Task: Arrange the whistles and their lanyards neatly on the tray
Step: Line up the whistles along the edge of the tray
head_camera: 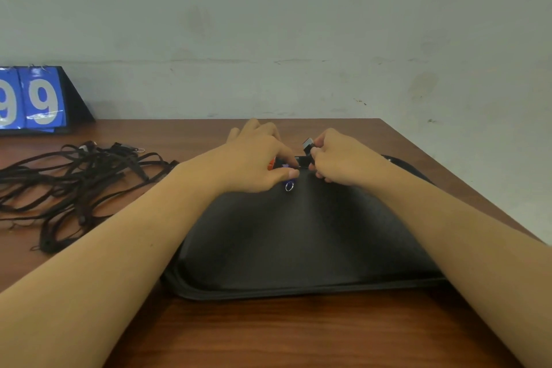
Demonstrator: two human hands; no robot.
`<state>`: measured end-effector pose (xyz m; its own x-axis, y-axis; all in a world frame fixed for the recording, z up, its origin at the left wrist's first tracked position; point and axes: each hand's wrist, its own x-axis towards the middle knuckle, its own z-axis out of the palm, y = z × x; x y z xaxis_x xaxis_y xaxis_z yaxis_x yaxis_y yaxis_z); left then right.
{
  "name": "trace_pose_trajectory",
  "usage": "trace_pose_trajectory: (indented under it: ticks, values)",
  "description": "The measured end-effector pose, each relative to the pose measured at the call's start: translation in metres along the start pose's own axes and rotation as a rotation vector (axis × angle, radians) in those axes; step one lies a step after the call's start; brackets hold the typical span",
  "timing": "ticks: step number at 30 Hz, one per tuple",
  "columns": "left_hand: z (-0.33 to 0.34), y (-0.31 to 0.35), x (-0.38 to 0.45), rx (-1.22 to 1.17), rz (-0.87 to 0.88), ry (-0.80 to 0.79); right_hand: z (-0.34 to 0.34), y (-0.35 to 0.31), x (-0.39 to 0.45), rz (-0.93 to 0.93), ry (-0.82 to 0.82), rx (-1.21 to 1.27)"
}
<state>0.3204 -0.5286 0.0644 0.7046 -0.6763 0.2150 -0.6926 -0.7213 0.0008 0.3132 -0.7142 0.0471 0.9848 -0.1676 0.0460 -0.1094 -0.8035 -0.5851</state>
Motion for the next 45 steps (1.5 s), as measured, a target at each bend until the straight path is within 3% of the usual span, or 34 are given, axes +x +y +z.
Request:
trace_pose_trajectory:
  ticks: [22, 45]
  values:
    - [0.008, 0.008, 0.004, -0.015, 0.044, -0.062, 0.0, 0.003, 0.003, 0.045, 0.037, 0.029]
    - [0.011, -0.003, 0.009, 0.15, -0.146, 0.0, -0.005, -0.001, -0.007, 0.028, 0.015, 0.008]
